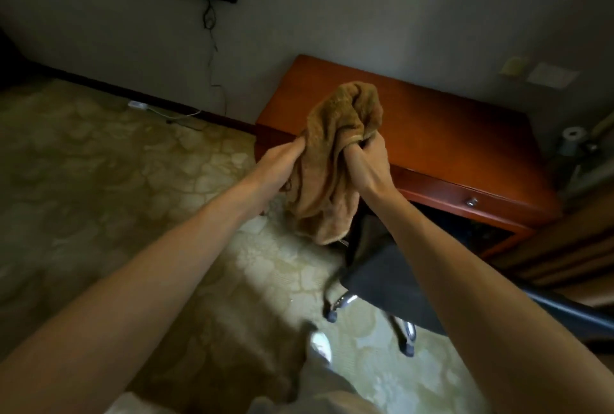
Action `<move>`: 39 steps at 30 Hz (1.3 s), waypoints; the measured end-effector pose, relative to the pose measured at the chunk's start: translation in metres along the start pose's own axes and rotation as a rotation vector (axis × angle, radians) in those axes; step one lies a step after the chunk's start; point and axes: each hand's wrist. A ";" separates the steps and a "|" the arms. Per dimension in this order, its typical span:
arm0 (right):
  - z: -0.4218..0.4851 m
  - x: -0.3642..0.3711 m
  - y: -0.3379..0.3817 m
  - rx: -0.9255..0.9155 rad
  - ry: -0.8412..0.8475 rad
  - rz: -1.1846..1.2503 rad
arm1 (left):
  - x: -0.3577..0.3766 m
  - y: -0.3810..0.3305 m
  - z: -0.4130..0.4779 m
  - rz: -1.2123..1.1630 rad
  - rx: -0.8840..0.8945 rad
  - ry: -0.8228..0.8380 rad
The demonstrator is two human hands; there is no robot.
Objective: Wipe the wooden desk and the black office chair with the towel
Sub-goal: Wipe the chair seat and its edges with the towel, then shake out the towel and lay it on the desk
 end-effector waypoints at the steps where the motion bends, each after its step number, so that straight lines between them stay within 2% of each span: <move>1: 0.009 0.017 0.002 0.014 0.021 -0.023 | -0.018 0.001 0.003 0.003 0.005 -0.046; 3: 0.027 0.064 0.000 0.049 0.039 -0.075 | -0.064 0.008 0.012 -0.016 0.030 -0.129; 5: 0.040 0.115 -0.005 0.071 -0.023 -0.119 | -0.112 0.017 0.023 -0.049 0.052 -0.183; 8: 0.054 0.187 -0.009 -0.020 -0.087 -0.191 | -0.183 0.028 0.037 -0.066 0.036 -0.215; 10: 0.072 0.235 -0.004 -0.119 -0.064 -0.191 | -0.234 0.030 0.050 -0.074 0.009 -0.224; 12: 0.098 0.284 0.009 -0.137 0.027 -0.129 | -0.290 0.022 0.065 -0.079 -0.010 -0.249; 14: 0.130 0.338 0.025 -0.124 0.046 -0.090 | -0.351 0.008 0.084 -0.079 -0.004 -0.295; 18: 0.184 0.458 0.070 -0.018 0.075 0.018 | -0.484 -0.021 0.108 -0.112 -0.128 -0.481; 22: 0.218 0.562 0.132 -0.016 0.108 0.013 | -0.606 -0.042 0.094 -0.186 -0.208 -0.614; 24: 0.231 0.605 0.150 0.057 0.107 0.069 | -0.655 -0.049 0.081 -0.289 -0.251 -0.624; 28: 0.249 0.689 0.176 0.284 0.160 0.271 | -0.755 -0.054 0.079 -0.505 -0.228 -0.623; 30: 0.255 0.719 0.193 0.457 0.234 0.463 | -0.799 -0.051 0.094 -0.504 -0.199 -0.555; 32: 0.266 0.744 0.205 0.539 0.314 0.657 | -0.835 -0.036 0.111 -0.332 -0.267 -0.436; 34: 0.274 0.764 0.208 0.512 0.308 0.785 | -0.863 -0.020 0.127 0.022 -0.412 -0.235; 37: 0.285 0.782 0.218 0.384 0.322 0.805 | -0.892 -0.012 0.152 0.485 -0.563 0.167; 39: 0.290 0.783 0.223 0.323 0.401 0.772 | -0.894 -0.016 0.172 0.636 -0.566 0.215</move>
Point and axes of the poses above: each hand's wrist, its own z-axis towards the middle knuckle, its own x-axis out of the palm, y = z × x, and after that the axes turned 2 degrees about z, right-handed
